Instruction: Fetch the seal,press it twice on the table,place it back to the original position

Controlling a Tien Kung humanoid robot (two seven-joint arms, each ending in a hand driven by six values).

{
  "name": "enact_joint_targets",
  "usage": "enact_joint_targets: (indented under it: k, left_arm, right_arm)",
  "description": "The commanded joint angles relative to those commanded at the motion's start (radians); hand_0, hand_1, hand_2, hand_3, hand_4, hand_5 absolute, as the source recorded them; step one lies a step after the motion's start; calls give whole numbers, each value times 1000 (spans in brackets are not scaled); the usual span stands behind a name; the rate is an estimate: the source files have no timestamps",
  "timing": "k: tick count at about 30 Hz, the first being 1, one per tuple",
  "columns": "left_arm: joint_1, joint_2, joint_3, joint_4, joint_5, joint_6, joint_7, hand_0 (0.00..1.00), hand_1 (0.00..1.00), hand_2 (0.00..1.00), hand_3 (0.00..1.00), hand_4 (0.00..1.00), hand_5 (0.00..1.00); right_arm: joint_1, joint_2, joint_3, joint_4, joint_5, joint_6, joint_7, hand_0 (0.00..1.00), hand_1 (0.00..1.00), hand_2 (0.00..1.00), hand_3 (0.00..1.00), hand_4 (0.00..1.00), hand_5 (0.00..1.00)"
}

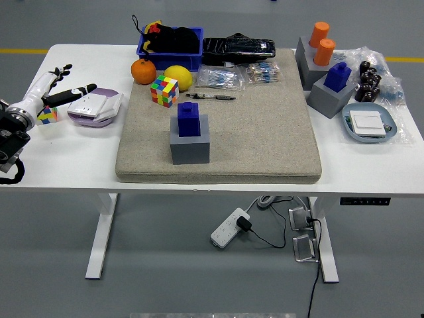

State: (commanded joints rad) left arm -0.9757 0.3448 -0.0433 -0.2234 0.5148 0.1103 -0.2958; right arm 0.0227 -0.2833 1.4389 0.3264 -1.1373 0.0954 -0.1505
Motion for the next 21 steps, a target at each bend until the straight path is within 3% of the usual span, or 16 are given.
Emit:
enact_joint_targets:
  k: [3, 4, 9, 21]
  left_arm:
    - [7, 7, -57, 21, 79, -5, 23, 953, 998, 998, 978, 976, 637]
    - [10, 8, -66, 25, 90, -4, 25, 938, 976, 955, 929, 962, 629]
    - [23, 24, -55, 30, 66, 8, 20, 938, 976, 955, 929, 962, 629]
    - [28, 31, -22, 22, -6, 25, 4, 923, 951, 934, 919, 942, 613]
  right_arm:
    - [2, -1, -5, 0, 0, 0, 0, 814, 715, 684, 692, 727, 506]
    - [3, -1, -6, 1, 1, -1, 0, 814, 715, 684, 691, 727, 506]
    - [10, -5, -10, 2, 0, -3, -2, 814, 715, 684, 691, 727, 506]
    - [13, -11, -25, 0, 2, 0, -6, 814, 715, 684, 692, 728, 505]
